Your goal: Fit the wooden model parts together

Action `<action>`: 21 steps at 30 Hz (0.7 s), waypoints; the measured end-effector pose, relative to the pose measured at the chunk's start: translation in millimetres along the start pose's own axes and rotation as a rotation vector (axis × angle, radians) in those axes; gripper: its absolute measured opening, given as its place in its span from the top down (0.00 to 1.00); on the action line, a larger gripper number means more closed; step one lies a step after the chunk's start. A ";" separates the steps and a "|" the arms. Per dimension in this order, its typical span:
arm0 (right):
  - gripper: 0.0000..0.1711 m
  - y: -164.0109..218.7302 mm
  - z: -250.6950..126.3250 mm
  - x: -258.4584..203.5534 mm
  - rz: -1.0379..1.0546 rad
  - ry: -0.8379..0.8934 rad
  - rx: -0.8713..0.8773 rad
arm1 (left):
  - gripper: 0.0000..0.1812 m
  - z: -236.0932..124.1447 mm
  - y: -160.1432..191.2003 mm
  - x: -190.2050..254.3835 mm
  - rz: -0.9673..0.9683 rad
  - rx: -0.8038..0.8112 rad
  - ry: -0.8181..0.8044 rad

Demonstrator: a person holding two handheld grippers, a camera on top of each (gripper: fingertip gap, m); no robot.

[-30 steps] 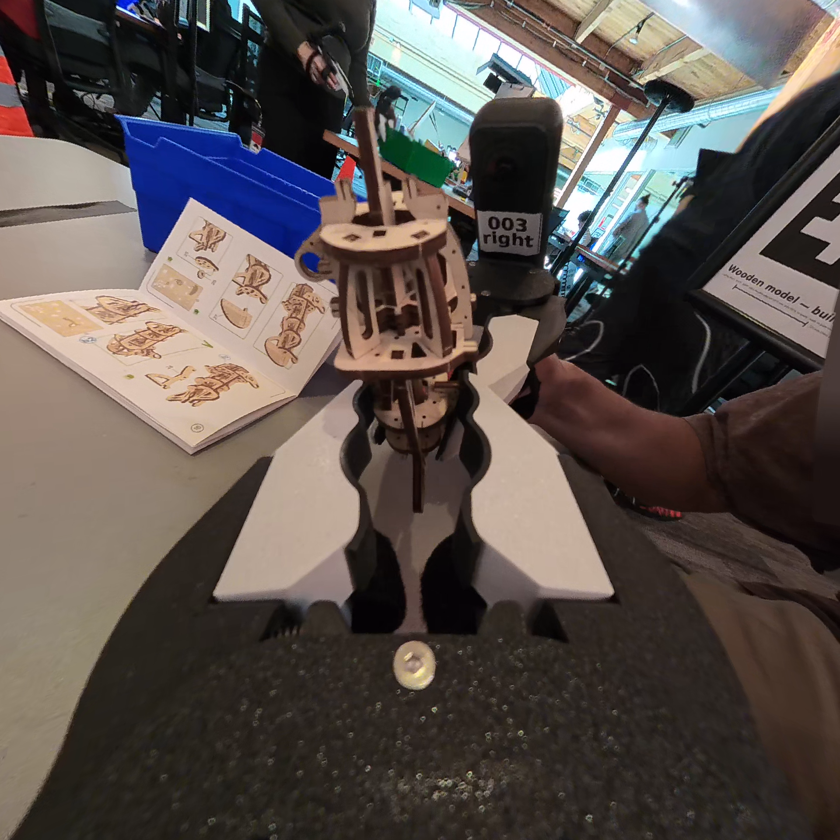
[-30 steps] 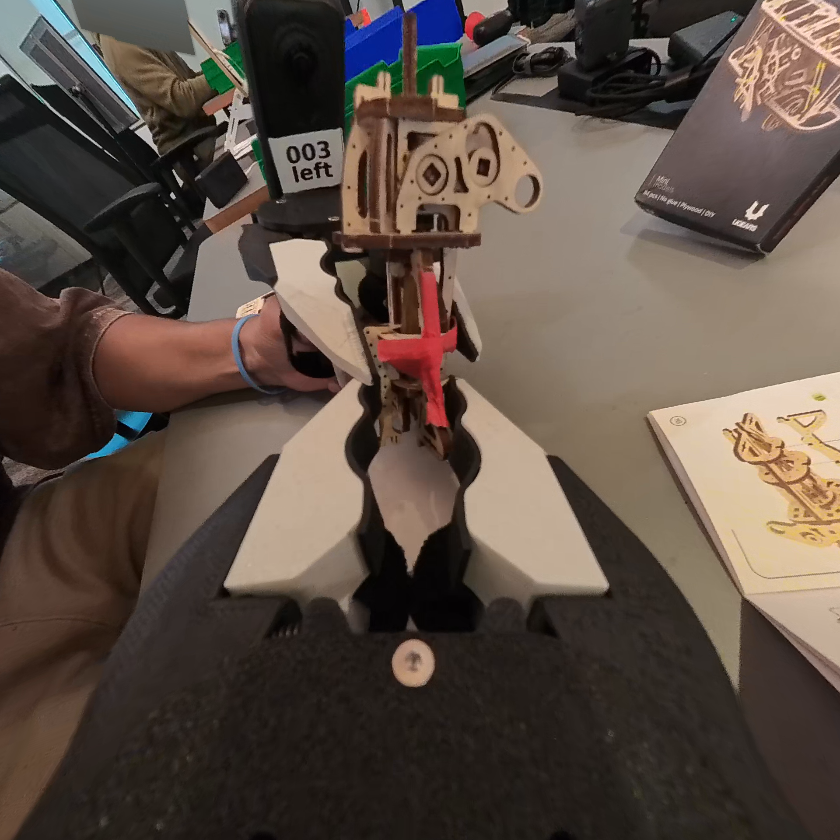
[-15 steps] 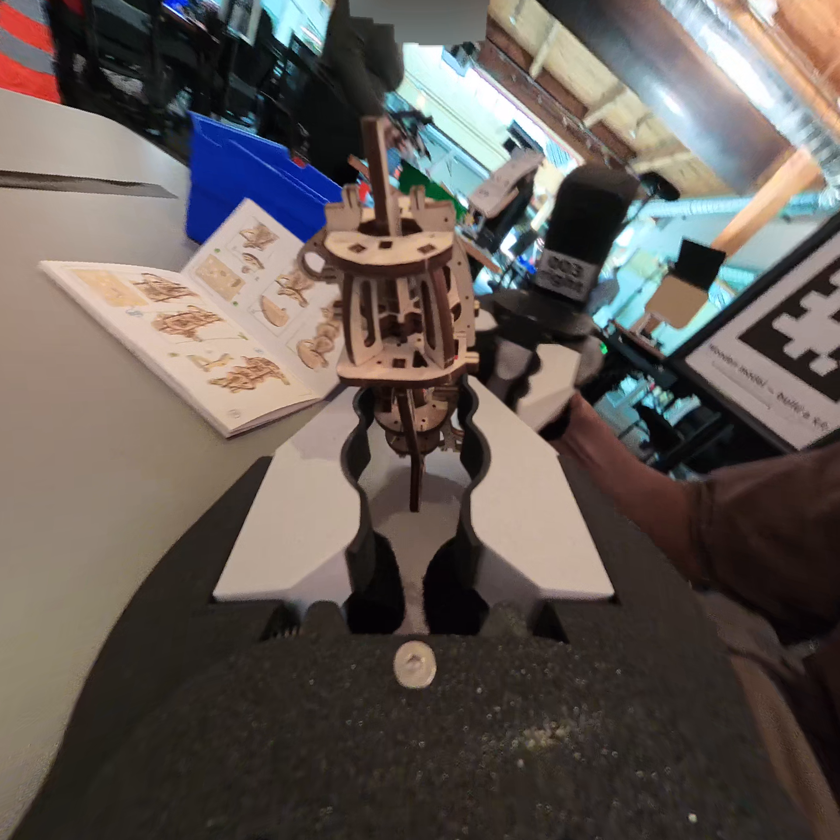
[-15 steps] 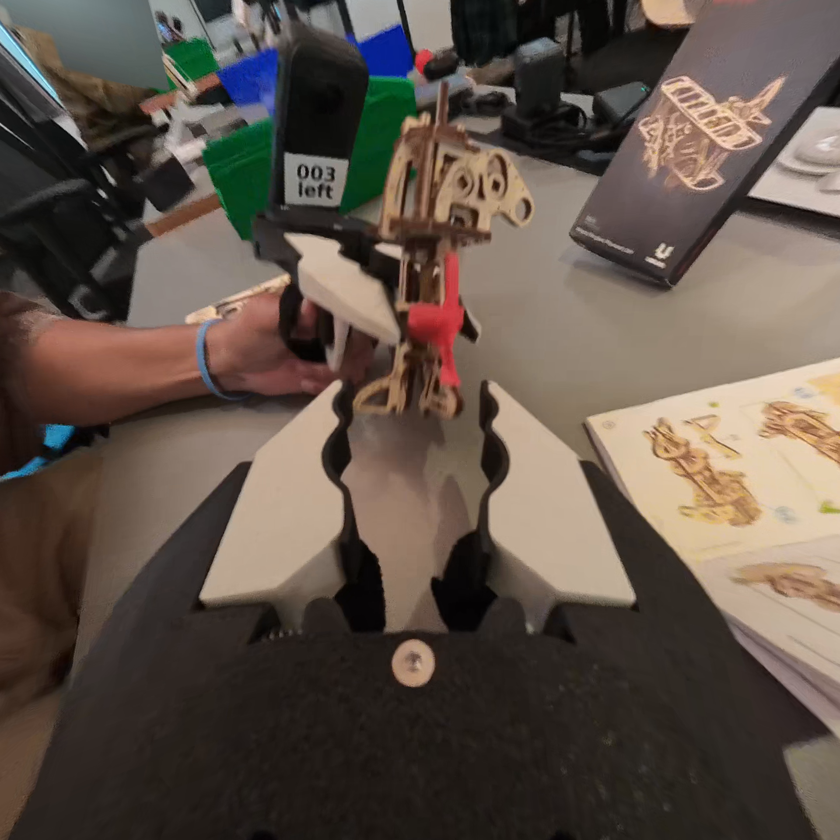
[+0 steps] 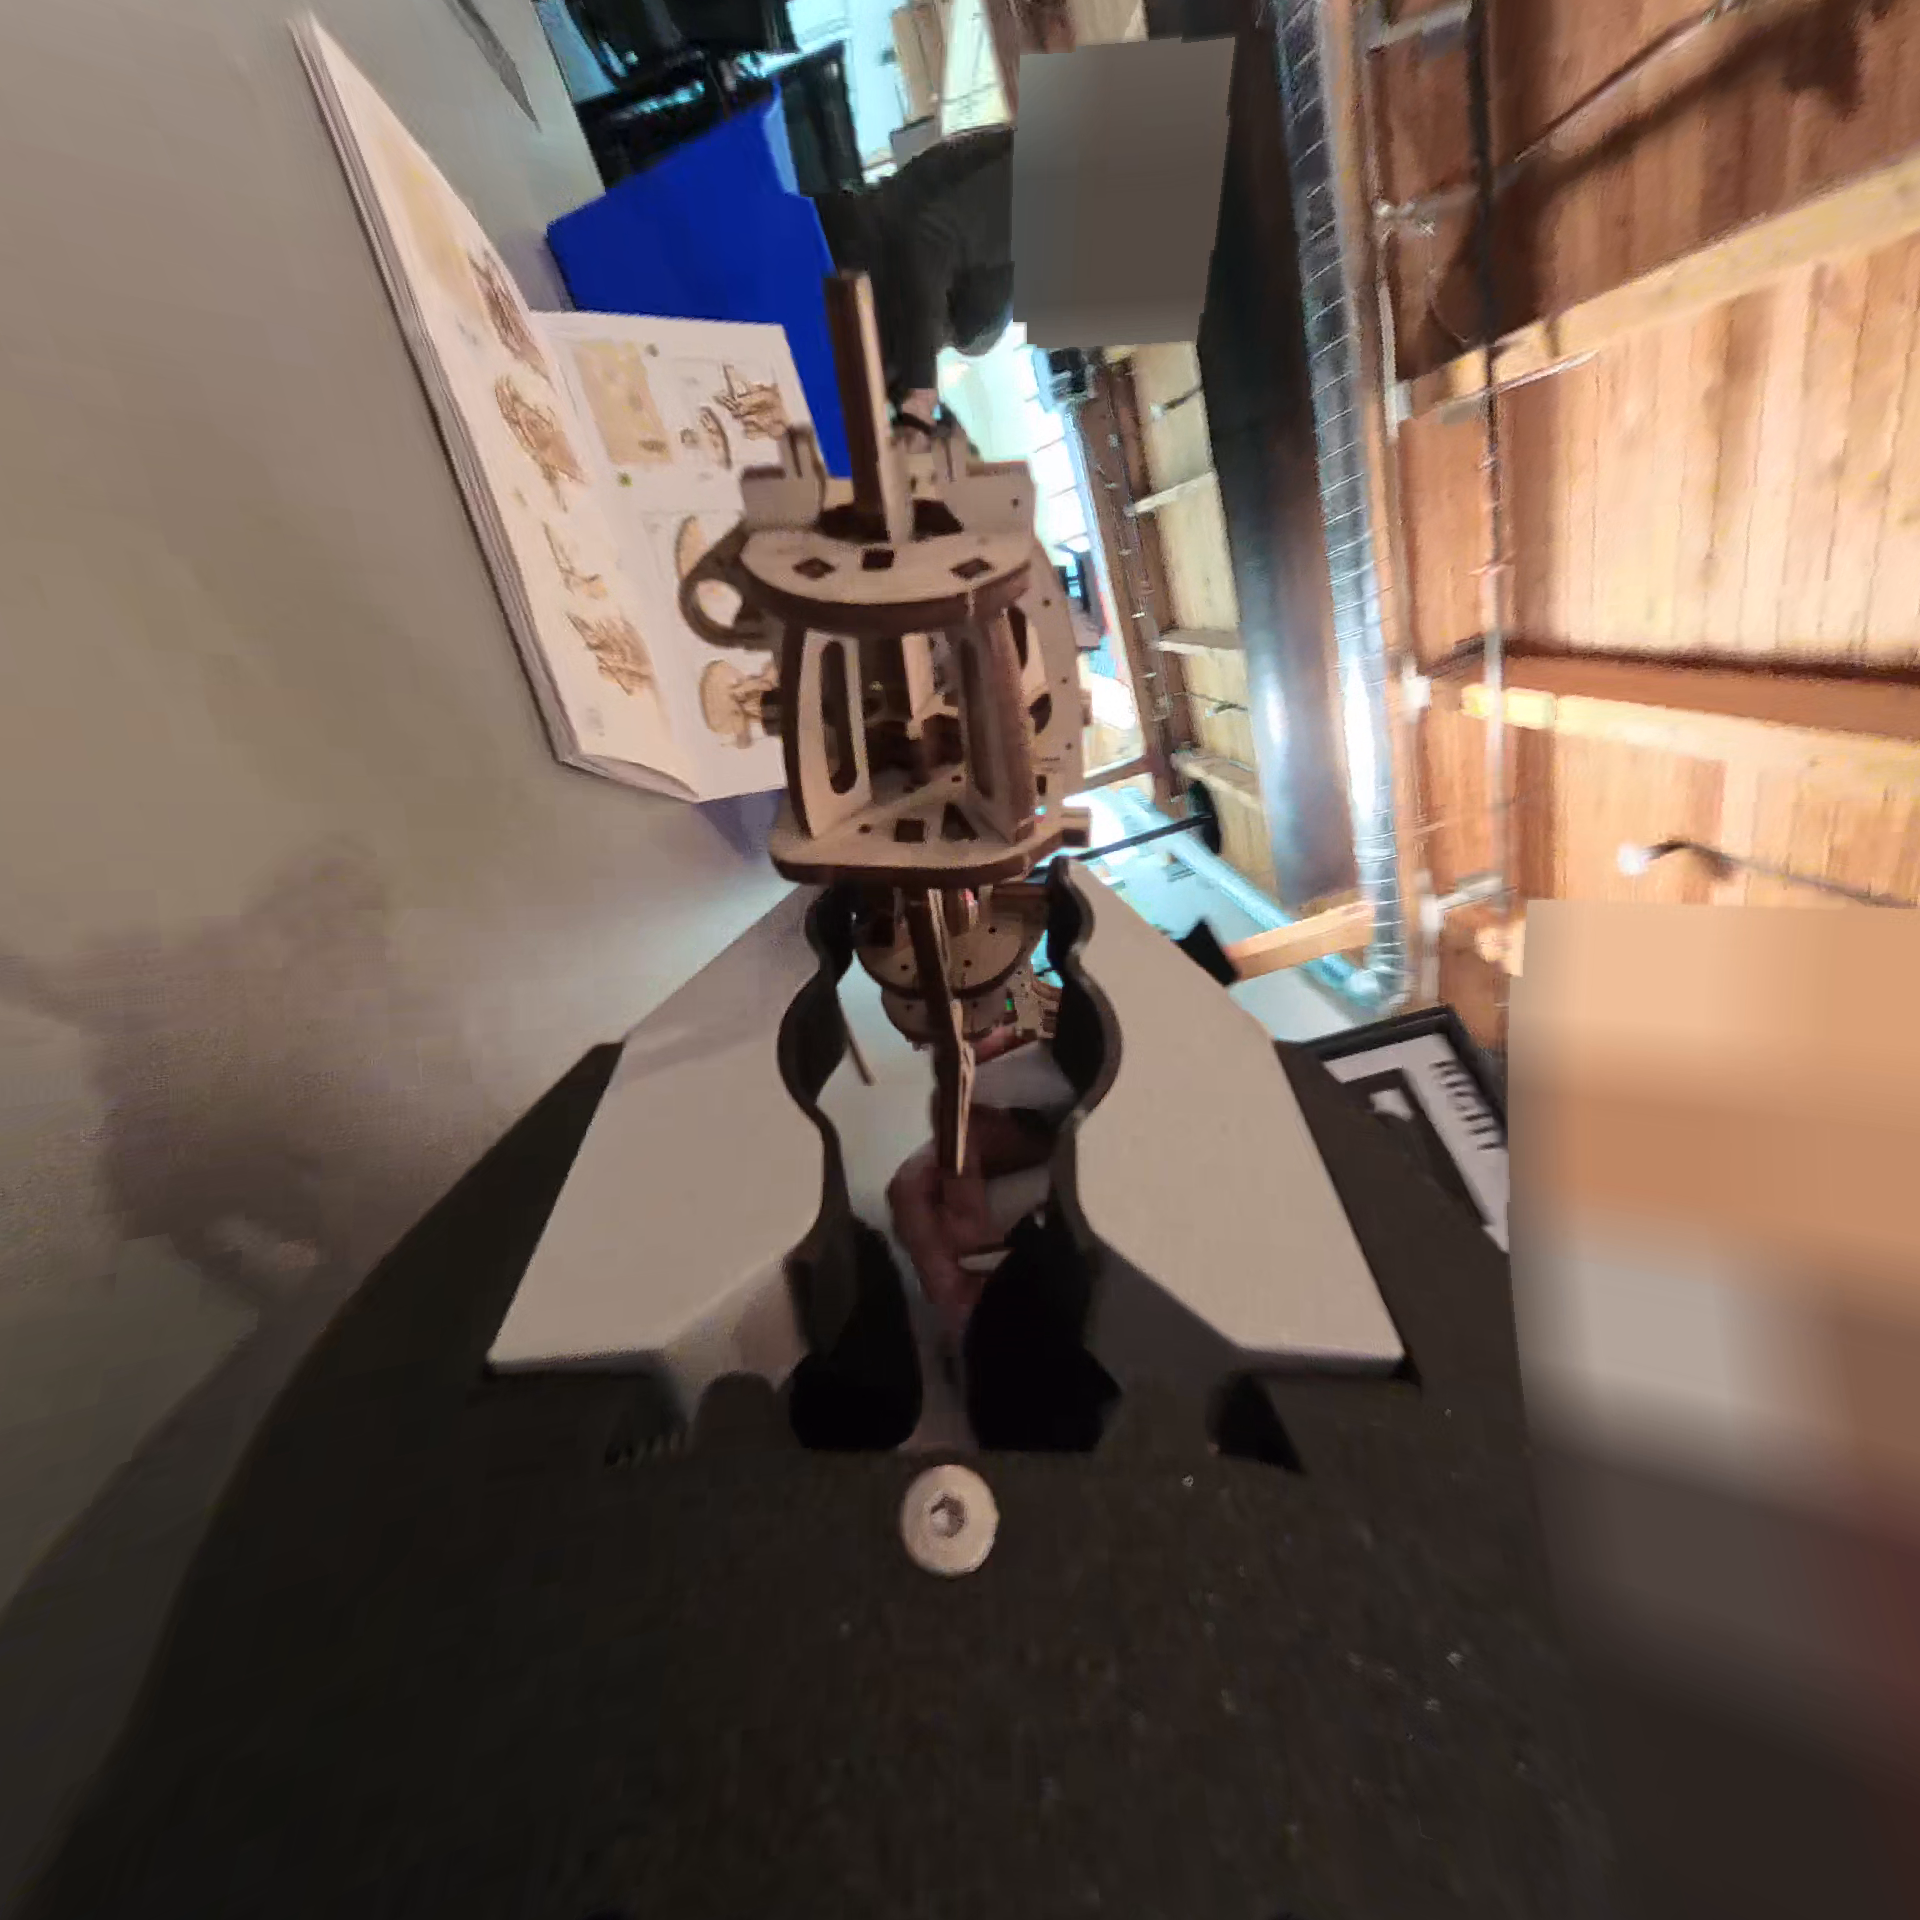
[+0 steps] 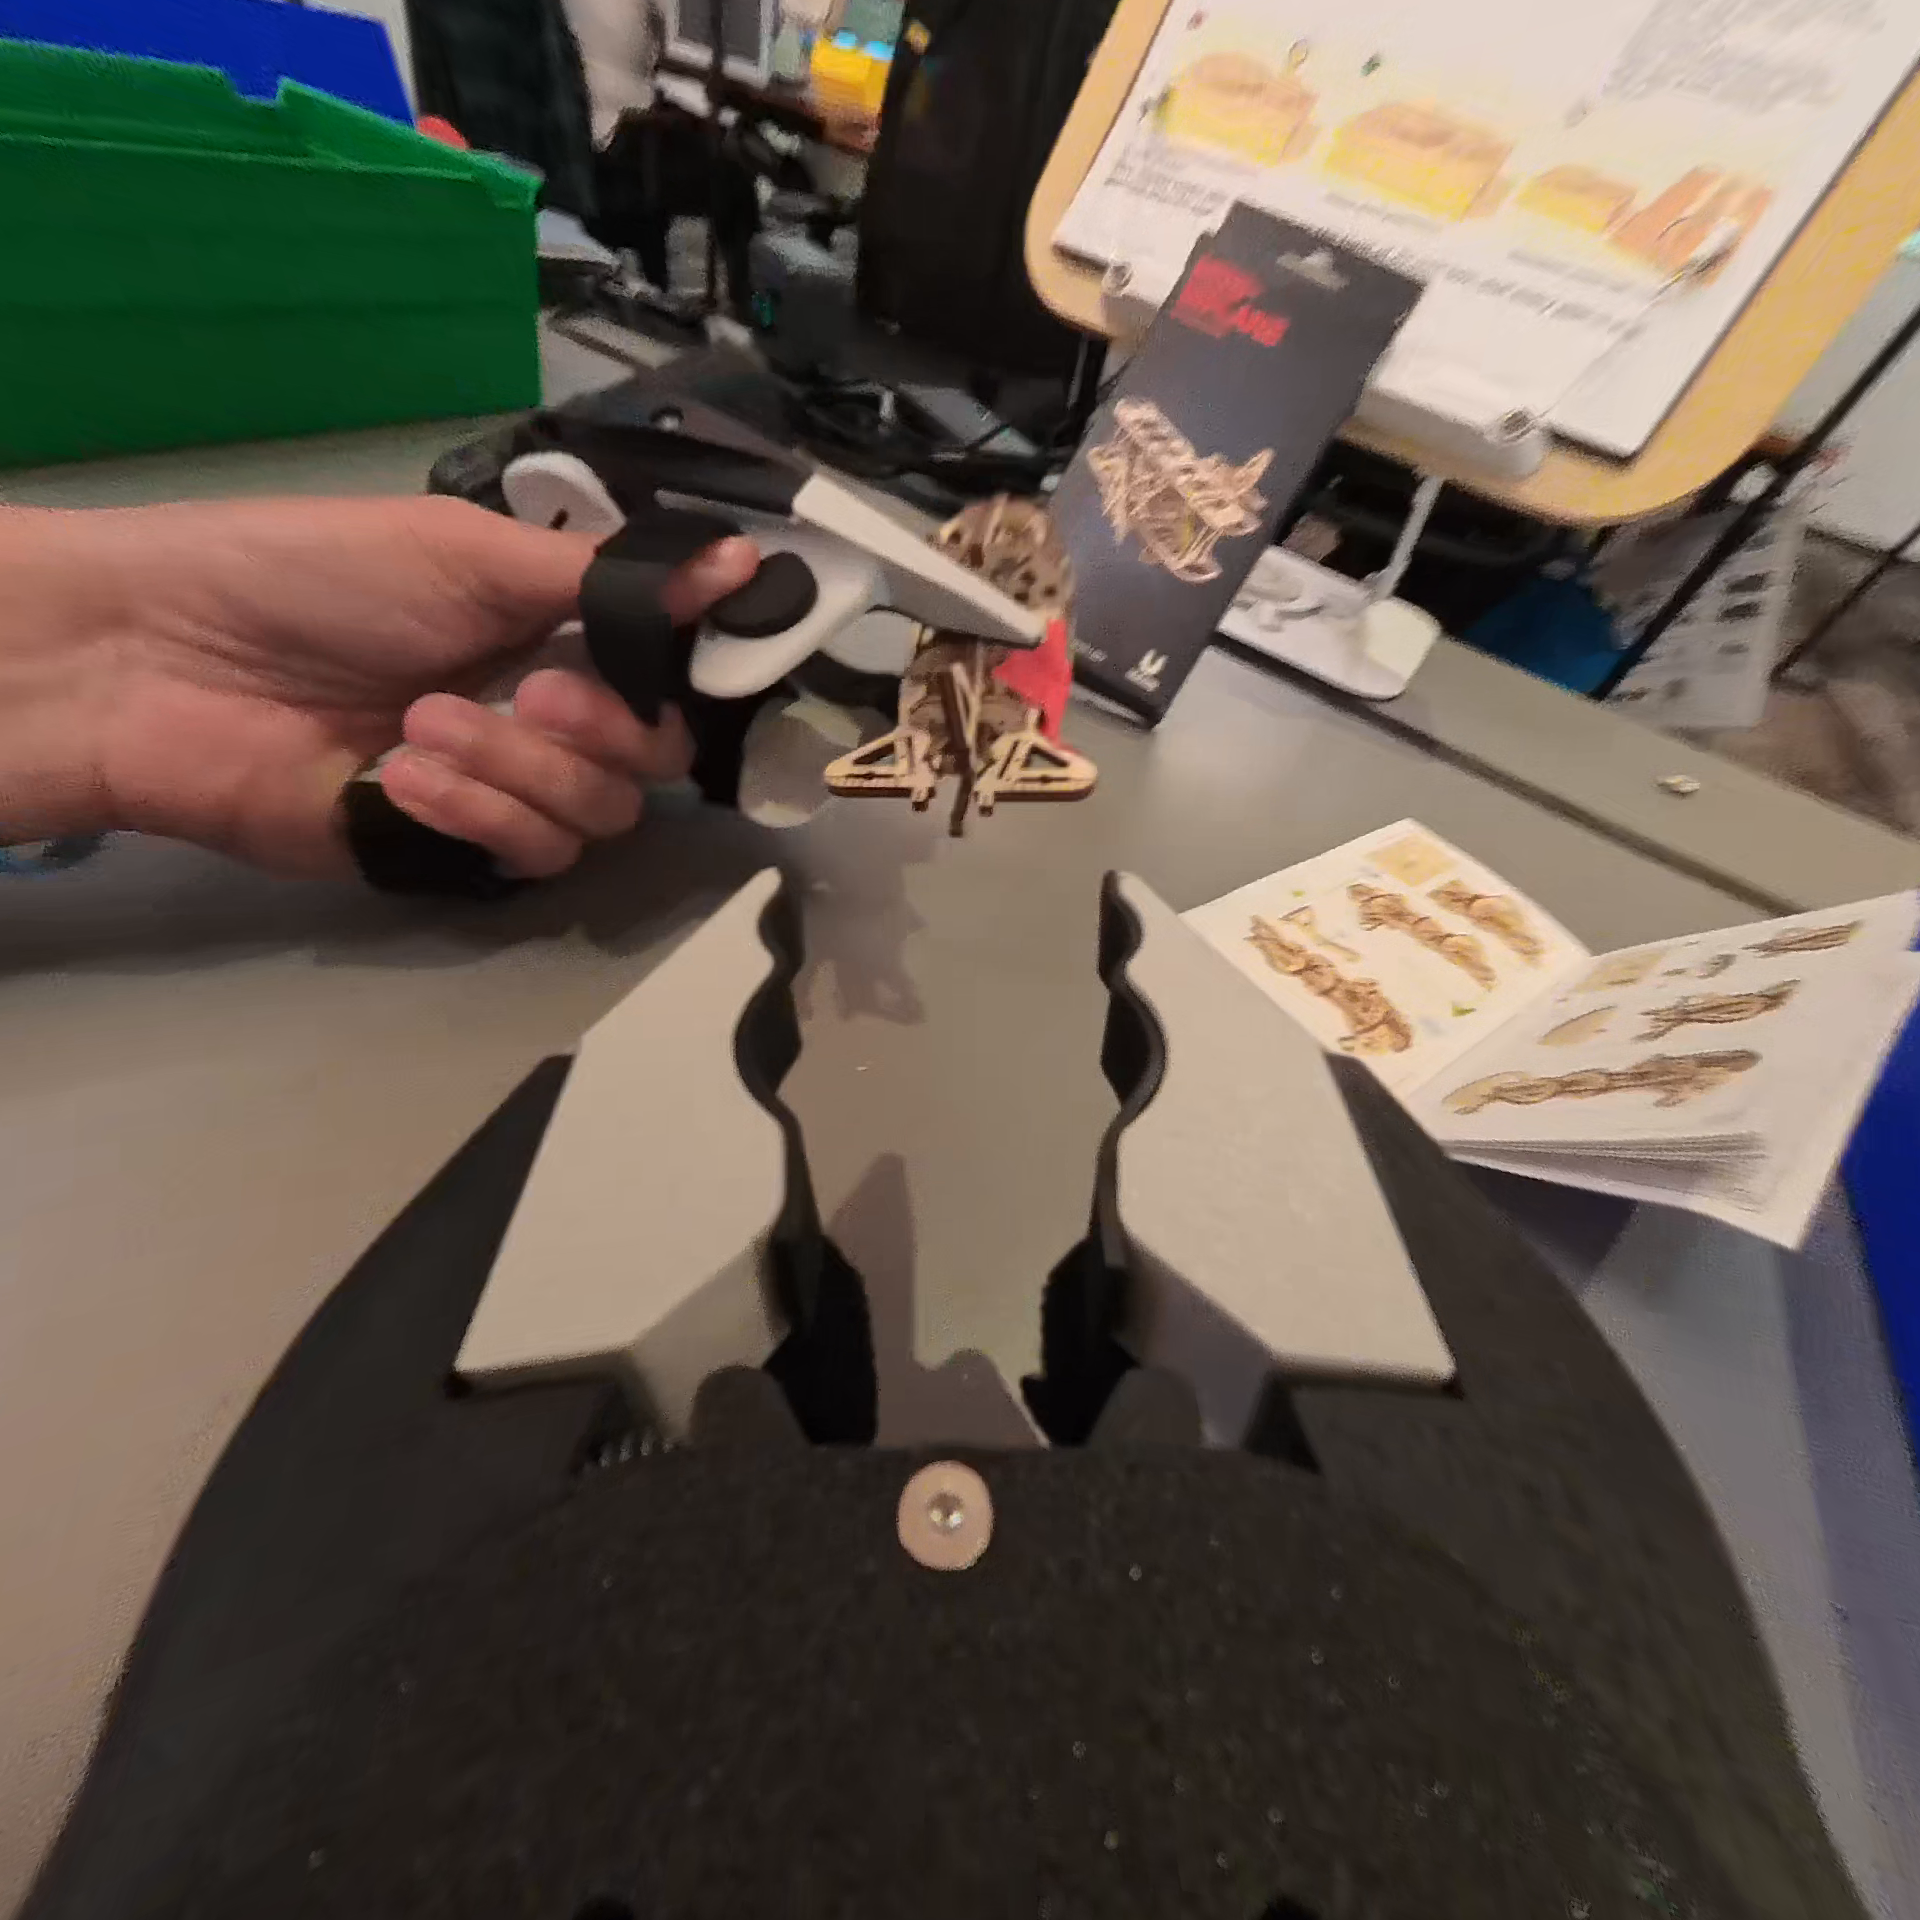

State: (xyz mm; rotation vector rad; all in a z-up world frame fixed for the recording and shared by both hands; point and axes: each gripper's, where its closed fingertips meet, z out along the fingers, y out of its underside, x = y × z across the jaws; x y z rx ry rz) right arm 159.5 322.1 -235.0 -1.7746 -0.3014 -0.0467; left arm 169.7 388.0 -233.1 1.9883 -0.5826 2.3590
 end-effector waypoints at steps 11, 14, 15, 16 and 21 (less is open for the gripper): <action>0.80 -13.8 32.9 -5.2 0.057 -0.042 -0.089 | 0.81 -5.3 -4.7 -8.9 -0.193 0.006 0.050; 0.86 -15.6 48.1 -8.4 0.000 -0.047 -0.128 | 0.81 -5.5 -4.5 -9.1 -0.195 0.005 0.050; 0.89 -15.2 50.6 -7.6 -0.010 -0.037 -0.140 | 0.81 -5.7 -4.5 -8.7 -0.199 0.005 0.056; 0.91 -14.9 52.2 -6.7 -0.017 -0.025 -0.146 | 0.81 -6.2 -4.7 -8.7 -0.202 0.007 0.058; 0.98 -11.3 54.3 -10.2 0.002 -0.021 -0.163 | 0.81 -6.1 -4.2 -11.2 -0.199 0.011 0.039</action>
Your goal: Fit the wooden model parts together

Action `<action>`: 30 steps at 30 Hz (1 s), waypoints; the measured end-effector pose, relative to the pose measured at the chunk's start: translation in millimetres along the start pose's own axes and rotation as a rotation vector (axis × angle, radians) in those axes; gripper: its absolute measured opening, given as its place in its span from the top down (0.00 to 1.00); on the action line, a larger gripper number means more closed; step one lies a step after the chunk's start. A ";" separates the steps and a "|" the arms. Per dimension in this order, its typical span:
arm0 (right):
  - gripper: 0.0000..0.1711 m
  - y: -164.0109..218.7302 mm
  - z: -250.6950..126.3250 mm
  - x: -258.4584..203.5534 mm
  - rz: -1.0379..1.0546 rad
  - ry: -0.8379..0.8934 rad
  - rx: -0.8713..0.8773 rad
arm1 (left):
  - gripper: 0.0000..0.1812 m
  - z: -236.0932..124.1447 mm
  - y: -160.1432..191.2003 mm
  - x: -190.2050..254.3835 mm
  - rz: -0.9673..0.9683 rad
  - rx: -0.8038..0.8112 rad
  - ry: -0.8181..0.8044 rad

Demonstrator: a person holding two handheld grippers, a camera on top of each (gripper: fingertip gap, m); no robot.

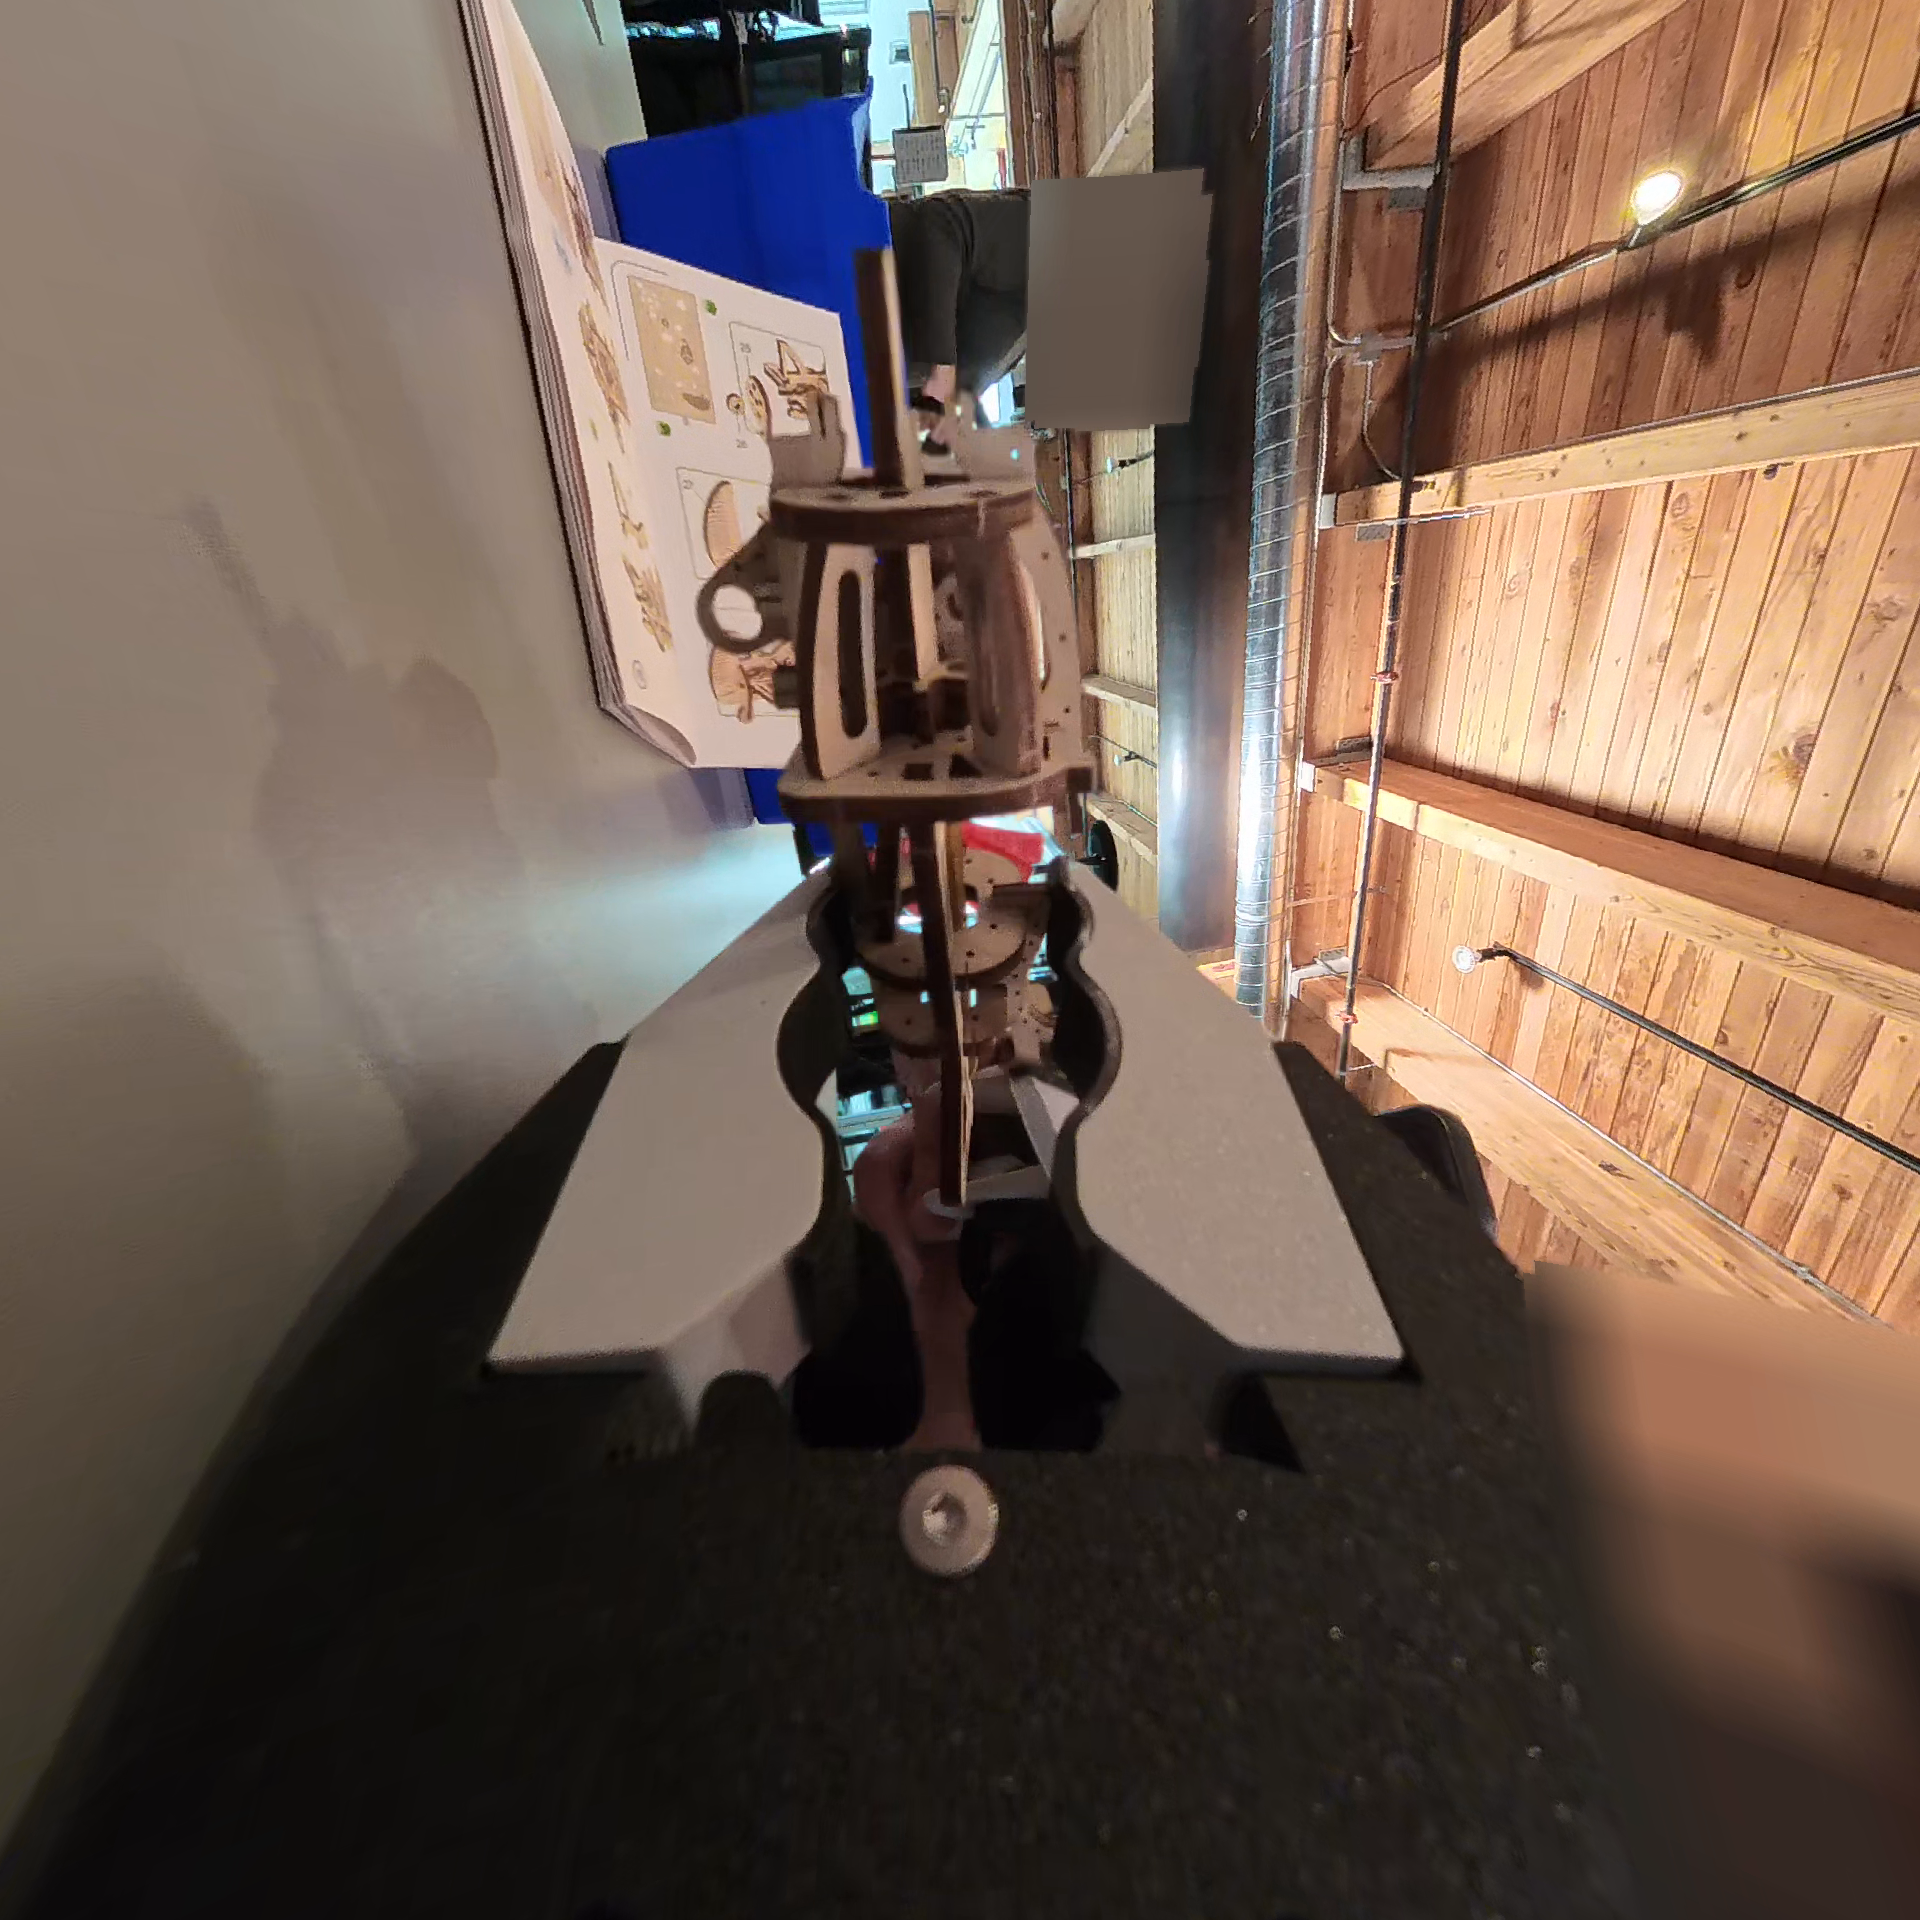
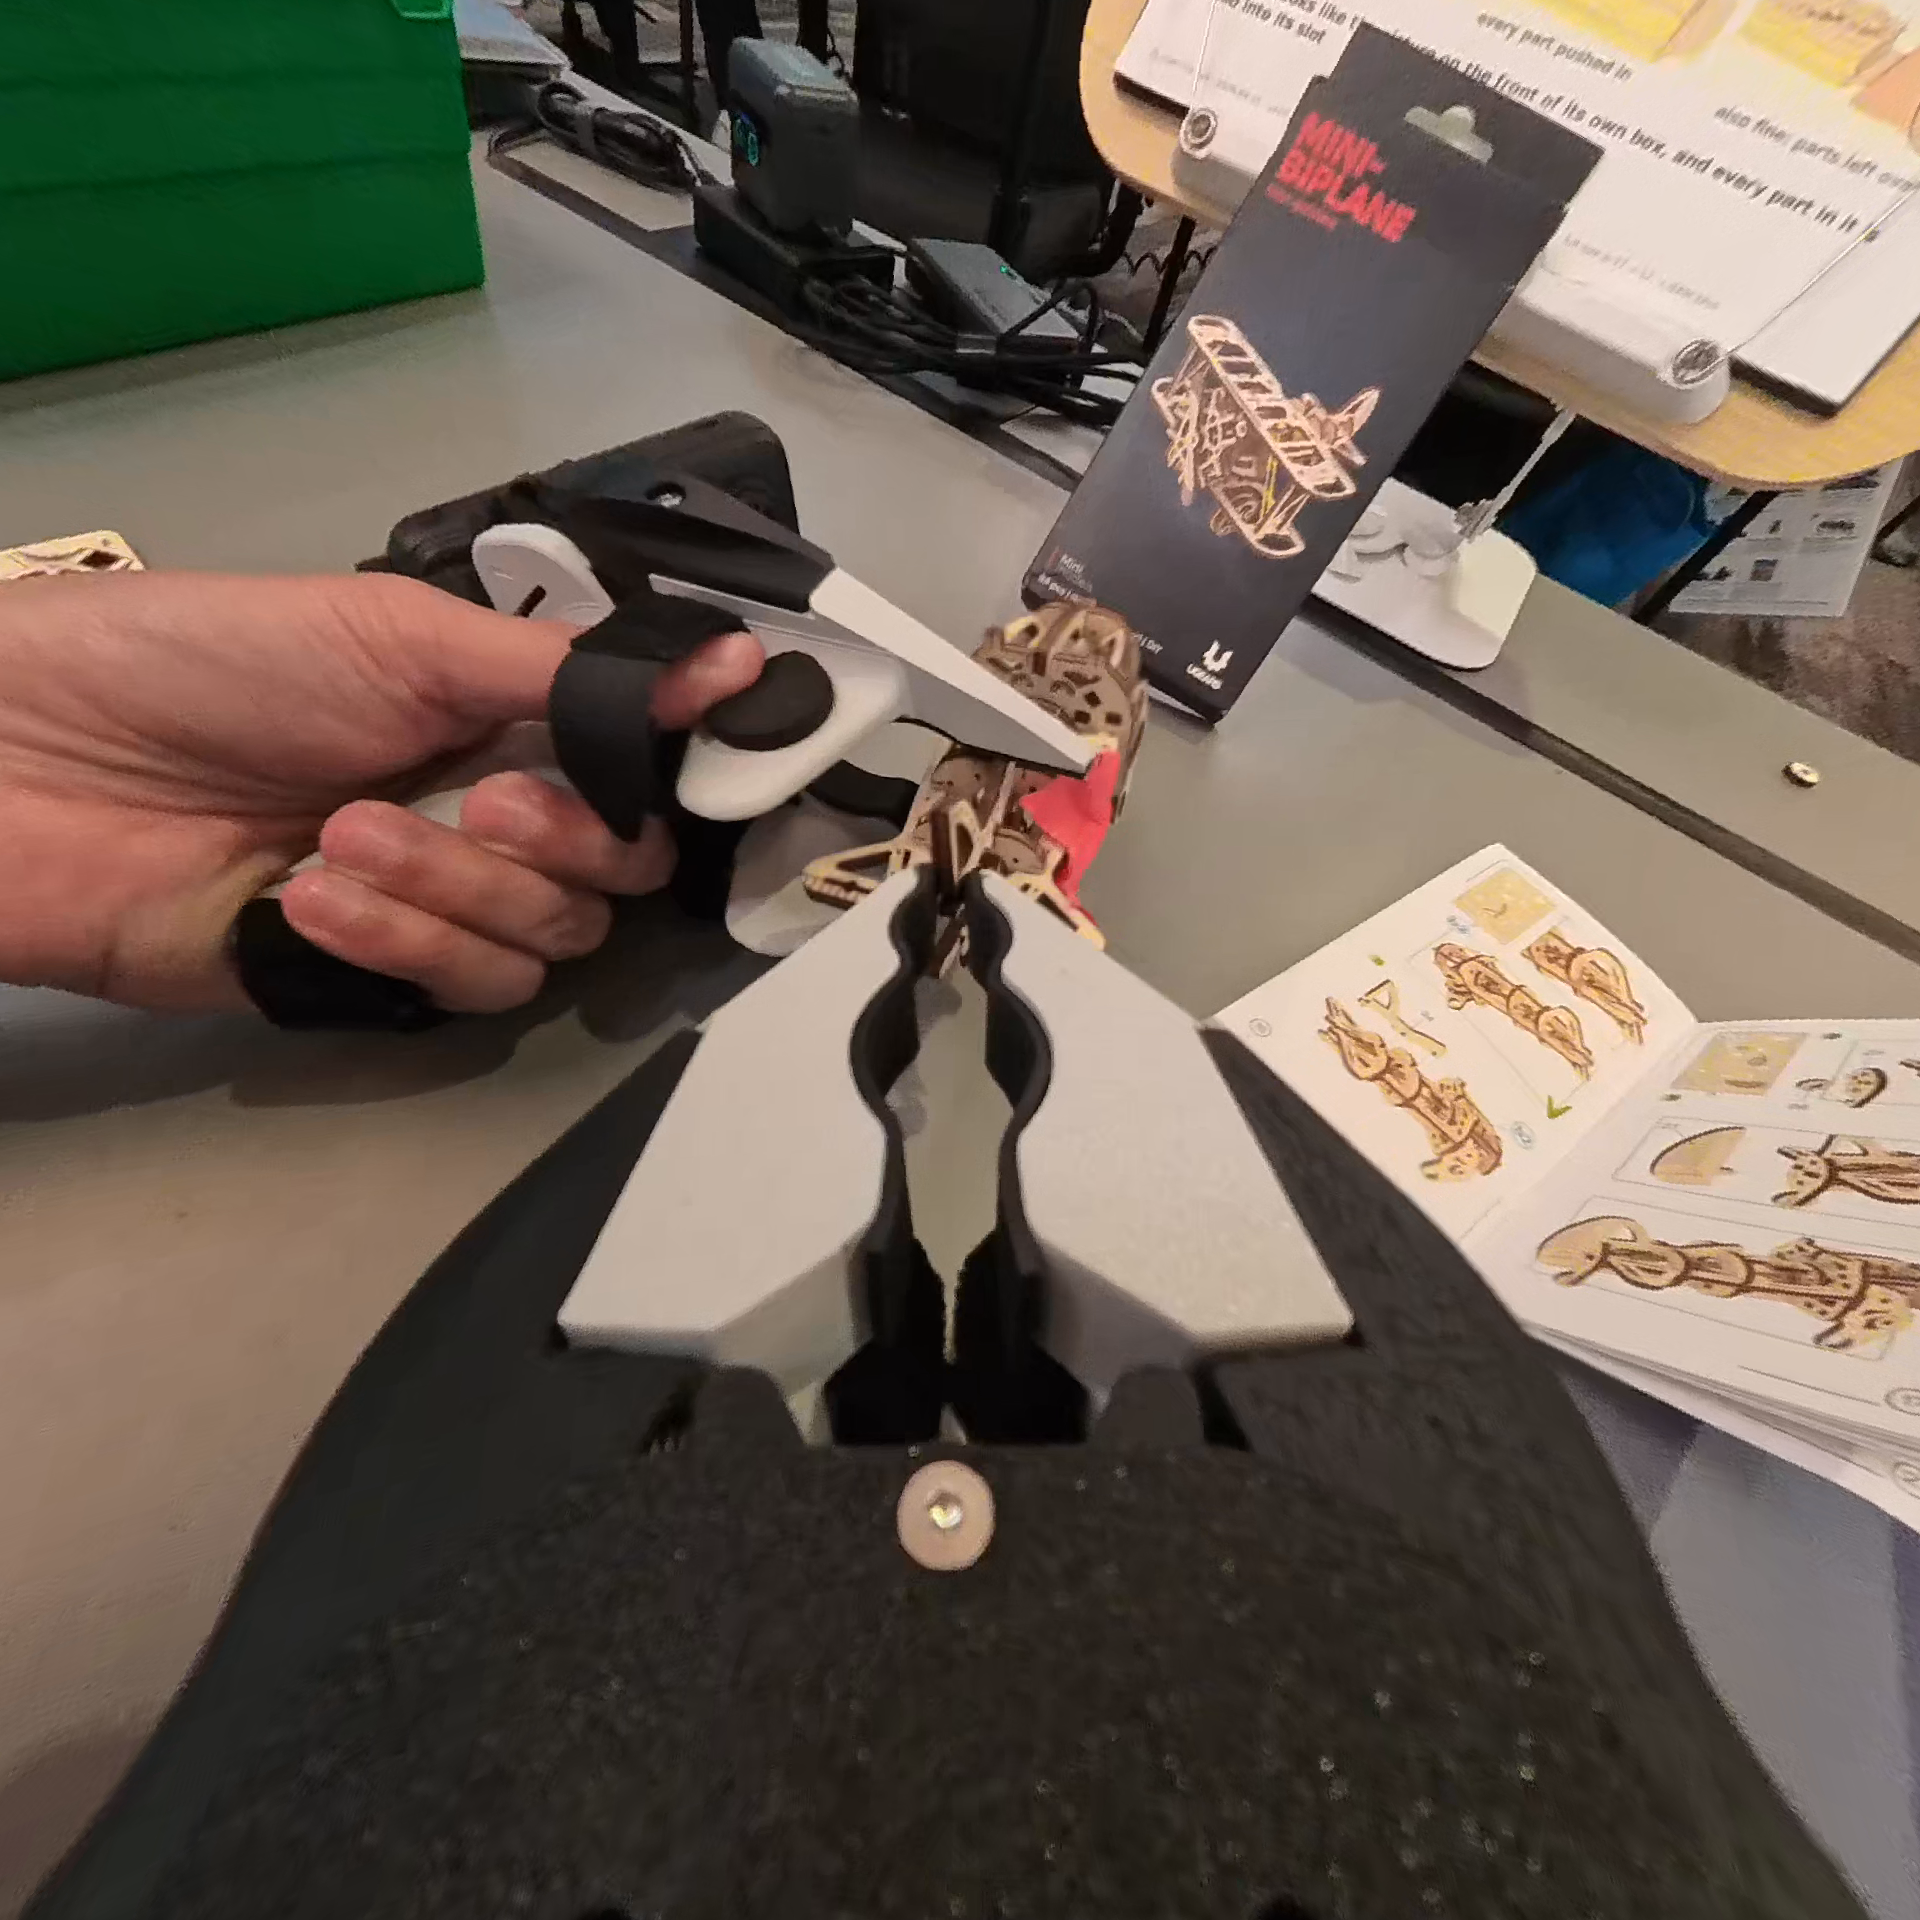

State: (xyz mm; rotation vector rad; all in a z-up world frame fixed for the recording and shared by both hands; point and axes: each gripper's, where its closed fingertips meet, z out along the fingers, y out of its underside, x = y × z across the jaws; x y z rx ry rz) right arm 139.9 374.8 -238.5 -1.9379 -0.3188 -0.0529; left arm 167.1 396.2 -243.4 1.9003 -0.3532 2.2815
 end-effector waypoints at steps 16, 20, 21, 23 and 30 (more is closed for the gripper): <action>0.87 -2.3 4.6 3.5 0.019 -0.041 -0.020 | 0.81 -3.3 -7.1 -1.0 -0.006 0.054 -0.001; 0.76 -0.8 6.0 9.0 -0.152 0.060 -0.040 | 0.81 -3.7 -7.7 -0.4 -0.009 0.058 0.004; 0.75 -2.5 6.2 12.0 -0.168 0.077 -0.039 | 0.81 -3.8 -7.7 0.0 -0.009 0.057 0.006; 0.70 -2.8 11.6 10.7 -0.095 0.036 -0.067 | 0.81 -3.7 -8.1 0.2 -0.001 0.063 0.004; 0.67 4.6 35.4 17.0 -0.027 0.038 -0.142 | 0.81 0.5 -1.0 3.1 0.047 0.022 -0.005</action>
